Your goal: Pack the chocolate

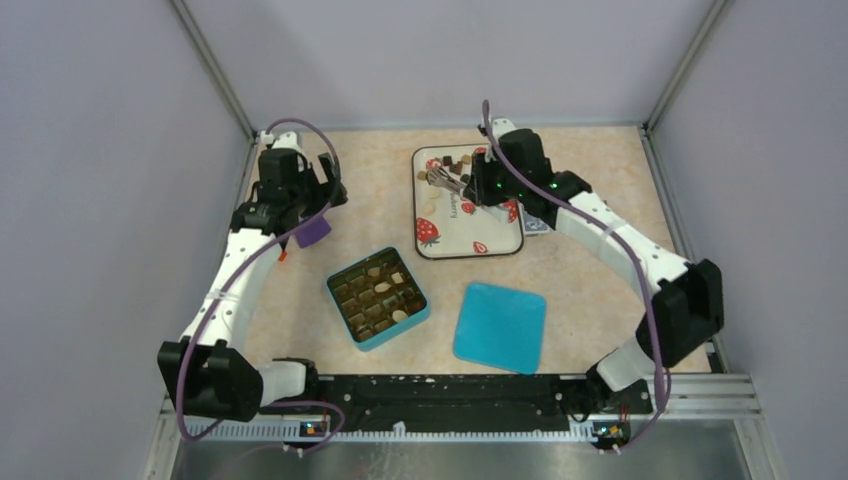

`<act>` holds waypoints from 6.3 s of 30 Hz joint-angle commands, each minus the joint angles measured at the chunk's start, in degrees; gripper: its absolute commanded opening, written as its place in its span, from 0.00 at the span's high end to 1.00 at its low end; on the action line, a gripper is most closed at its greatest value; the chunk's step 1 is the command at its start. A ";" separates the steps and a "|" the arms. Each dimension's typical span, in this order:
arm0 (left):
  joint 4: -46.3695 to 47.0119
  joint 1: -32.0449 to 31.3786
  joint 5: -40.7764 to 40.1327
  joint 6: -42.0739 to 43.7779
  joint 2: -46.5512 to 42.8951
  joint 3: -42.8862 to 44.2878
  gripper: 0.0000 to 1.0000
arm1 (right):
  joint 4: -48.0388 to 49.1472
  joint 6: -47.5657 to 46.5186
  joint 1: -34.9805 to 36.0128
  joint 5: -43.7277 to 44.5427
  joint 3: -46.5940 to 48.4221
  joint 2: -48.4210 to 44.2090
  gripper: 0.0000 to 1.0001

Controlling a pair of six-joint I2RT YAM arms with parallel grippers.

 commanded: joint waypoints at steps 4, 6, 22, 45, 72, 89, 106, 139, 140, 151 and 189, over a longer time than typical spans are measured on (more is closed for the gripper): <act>1.64 0.49 -0.94 -0.50 0.84 3.06 0.01 | -5.18 -9.33 6.59 -15.93 -2.95 -11.22 0.92; 1.52 0.57 -0.73 -0.90 1.12 3.45 0.01 | -5.89 -10.10 10.70 -16.05 -3.88 -12.03 0.92; 0.16 0.75 3.92 0.36 1.25 3.03 0.01 | 4.59 -4.36 21.59 -16.10 -5.13 -3.73 0.91; -1.48 0.66 9.50 2.14 4.41 1.91 0.01 | 4.99 -5.16 21.59 -14.57 -1.47 2.25 0.69; -2.28 0.36 9.09 2.21 3.72 4.21 0.01 | -1.18 -1.82 -3.21 1.34 -7.80 -13.49 0.87; -2.53 -2.15 8.05 3.46 4.24 4.38 0.01 | 0.73 1.15 -10.14 2.82 8.86 7.47 0.74; -3.85 -2.15 6.03 4.34 5.09 6.55 0.01 | 0.17 2.59 -10.11 -2.05 19.53 20.59 0.67; -4.14 -2.15 6.28 3.35 4.03 6.28 0.01 | -0.10 0.43 -9.24 0.34 13.59 7.19 1.00; -3.98 -2.15 6.51 3.11 4.01 6.28 0.01 | -0.16 0.11 -8.99 0.28 12.65 5.47 1.00; -3.12 -2.06 10.36 0.01 4.21 8.48 0.01 | 1.73 -4.76 2.74 -19.13 -3.21 -9.74 1.00; -6.86 -1.36 3.83 2.45 0.01 10.32 0.01 | 9.15 -3.85 22.34 -22.36 -7.37 -1.36 1.00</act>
